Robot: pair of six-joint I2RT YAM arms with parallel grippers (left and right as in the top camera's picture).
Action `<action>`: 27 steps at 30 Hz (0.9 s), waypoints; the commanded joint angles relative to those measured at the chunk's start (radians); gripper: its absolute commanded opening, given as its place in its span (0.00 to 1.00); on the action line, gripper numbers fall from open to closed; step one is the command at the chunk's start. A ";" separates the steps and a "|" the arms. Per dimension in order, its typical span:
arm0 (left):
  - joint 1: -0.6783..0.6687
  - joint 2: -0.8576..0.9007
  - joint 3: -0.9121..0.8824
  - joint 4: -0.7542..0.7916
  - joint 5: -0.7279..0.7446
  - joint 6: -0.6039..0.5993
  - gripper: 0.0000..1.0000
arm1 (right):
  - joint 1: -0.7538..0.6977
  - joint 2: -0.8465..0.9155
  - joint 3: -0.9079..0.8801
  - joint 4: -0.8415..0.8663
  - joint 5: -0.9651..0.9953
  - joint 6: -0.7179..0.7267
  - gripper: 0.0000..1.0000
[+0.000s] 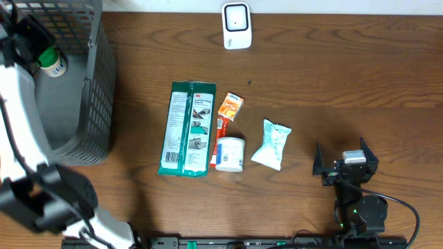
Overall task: Scan the item barcode
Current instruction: 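Move the left gripper back into the basket, then grasp the green-lidded jar in the basket with the left gripper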
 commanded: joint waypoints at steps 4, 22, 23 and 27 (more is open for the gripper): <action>0.003 0.146 0.096 -0.001 -0.082 0.076 0.75 | -0.005 -0.002 -0.001 -0.004 0.010 -0.010 0.99; 0.008 0.356 0.094 0.154 -0.180 0.114 0.77 | -0.005 -0.002 -0.001 -0.004 0.010 -0.010 0.99; 0.008 0.364 0.094 0.159 -0.189 0.114 0.77 | -0.005 -0.002 -0.001 -0.004 0.010 -0.010 0.99; 0.010 0.388 0.093 0.166 -0.206 0.115 0.77 | -0.005 -0.002 -0.001 -0.004 0.010 -0.010 0.99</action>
